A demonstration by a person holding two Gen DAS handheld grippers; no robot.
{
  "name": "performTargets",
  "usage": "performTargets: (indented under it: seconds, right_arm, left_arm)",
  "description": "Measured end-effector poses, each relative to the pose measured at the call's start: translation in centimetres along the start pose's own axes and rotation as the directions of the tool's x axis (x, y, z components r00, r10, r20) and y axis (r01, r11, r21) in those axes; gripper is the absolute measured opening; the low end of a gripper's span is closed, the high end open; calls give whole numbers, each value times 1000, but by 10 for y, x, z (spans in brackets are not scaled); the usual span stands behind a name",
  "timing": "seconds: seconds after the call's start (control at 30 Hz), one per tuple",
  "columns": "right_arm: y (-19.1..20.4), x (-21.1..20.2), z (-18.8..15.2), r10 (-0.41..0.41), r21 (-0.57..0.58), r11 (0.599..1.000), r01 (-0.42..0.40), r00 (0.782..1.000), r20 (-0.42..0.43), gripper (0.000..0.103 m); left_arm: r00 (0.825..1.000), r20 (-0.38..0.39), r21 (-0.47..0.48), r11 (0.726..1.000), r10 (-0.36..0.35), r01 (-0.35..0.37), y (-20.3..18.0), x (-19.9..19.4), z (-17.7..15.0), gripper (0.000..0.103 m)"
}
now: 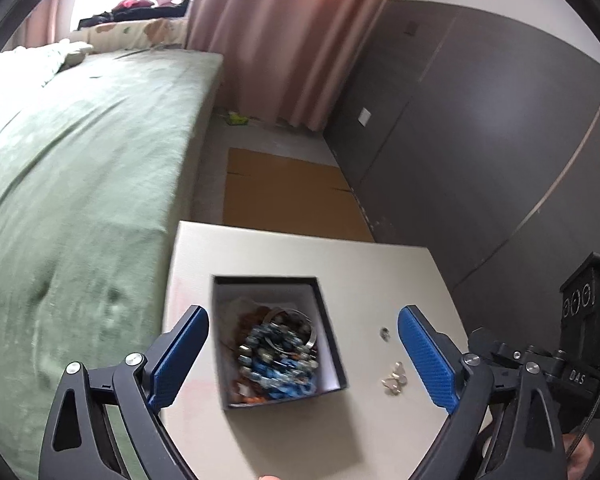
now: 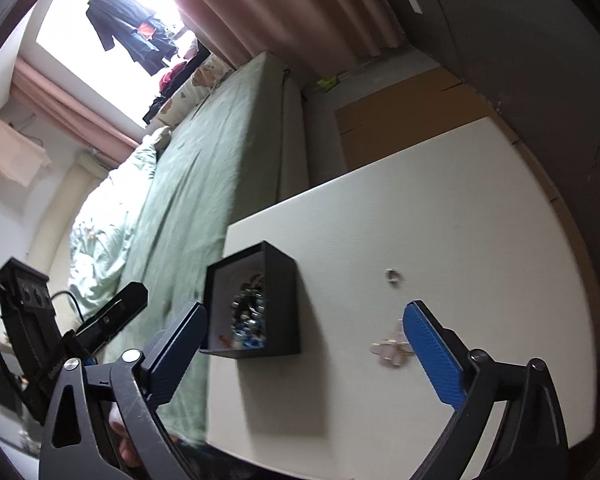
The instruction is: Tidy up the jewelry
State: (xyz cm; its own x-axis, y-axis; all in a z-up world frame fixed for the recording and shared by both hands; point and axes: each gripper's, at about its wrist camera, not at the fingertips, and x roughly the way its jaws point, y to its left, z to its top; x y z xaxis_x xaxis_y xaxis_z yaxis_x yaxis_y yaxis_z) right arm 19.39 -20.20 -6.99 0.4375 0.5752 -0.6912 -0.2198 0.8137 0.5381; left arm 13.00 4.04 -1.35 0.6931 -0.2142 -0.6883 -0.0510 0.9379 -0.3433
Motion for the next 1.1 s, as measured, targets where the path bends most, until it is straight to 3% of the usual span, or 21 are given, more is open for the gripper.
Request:
performTargets:
  seconds: [0.17, 0.5, 0.87, 1.1]
  right_arm:
    - [-16, -20, -2, -47, -20, 999, 47, 999, 18, 103]
    - [-65, -53, -5, -165, 51, 985, 163, 986, 20, 103]
    - [-111, -75, -5, -207, 147, 968, 204, 978, 8, 103]
    - [-125, -87, -3, -189, 191, 965, 180, 982, 28, 103]
  left_arm:
    - [999, -36, 58, 998, -1, 3, -25, 14, -13, 96]
    - [993, -113, 141, 989, -22, 38, -68, 45, -43, 94]
    - [975, -222, 213, 976, -1, 50, -108, 89, -71, 52]
    - [964, -262, 288, 957, 41, 38, -131, 118, -88, 51]
